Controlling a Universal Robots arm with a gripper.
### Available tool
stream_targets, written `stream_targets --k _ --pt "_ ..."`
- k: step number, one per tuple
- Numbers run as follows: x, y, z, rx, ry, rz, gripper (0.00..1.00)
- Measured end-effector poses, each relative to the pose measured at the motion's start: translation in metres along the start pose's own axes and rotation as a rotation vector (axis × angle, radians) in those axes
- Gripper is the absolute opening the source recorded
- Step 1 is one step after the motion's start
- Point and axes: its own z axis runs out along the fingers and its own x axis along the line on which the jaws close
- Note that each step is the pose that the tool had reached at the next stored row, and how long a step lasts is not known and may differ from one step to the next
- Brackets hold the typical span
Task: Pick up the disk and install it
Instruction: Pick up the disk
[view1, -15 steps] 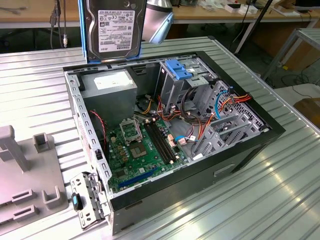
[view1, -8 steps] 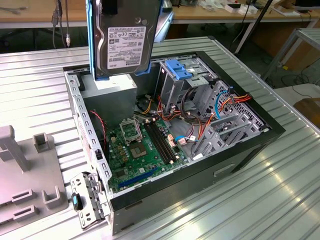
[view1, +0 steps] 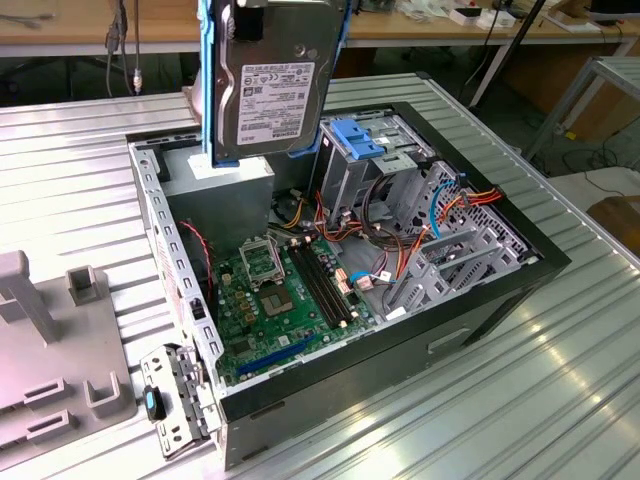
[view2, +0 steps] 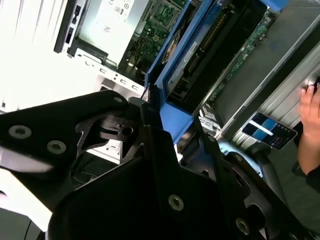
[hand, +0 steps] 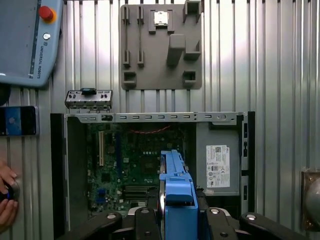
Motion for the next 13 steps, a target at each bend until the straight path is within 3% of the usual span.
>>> stream_targets --k 3,7,8,13 --pt "0.0028 -0.0078 0.0016 -0.0003 0.0001 0.0 0.37" --pt "0.0214 -0.0118 0.0057 -0.0002 0.0 0.0 0.37" --pt "0.0226 -0.0143 0.0068 0.0001 -0.0004 0.0 0.37" --pt "0.0228 -0.043 0.0118 -0.0002 0.0 -0.001 0.37"
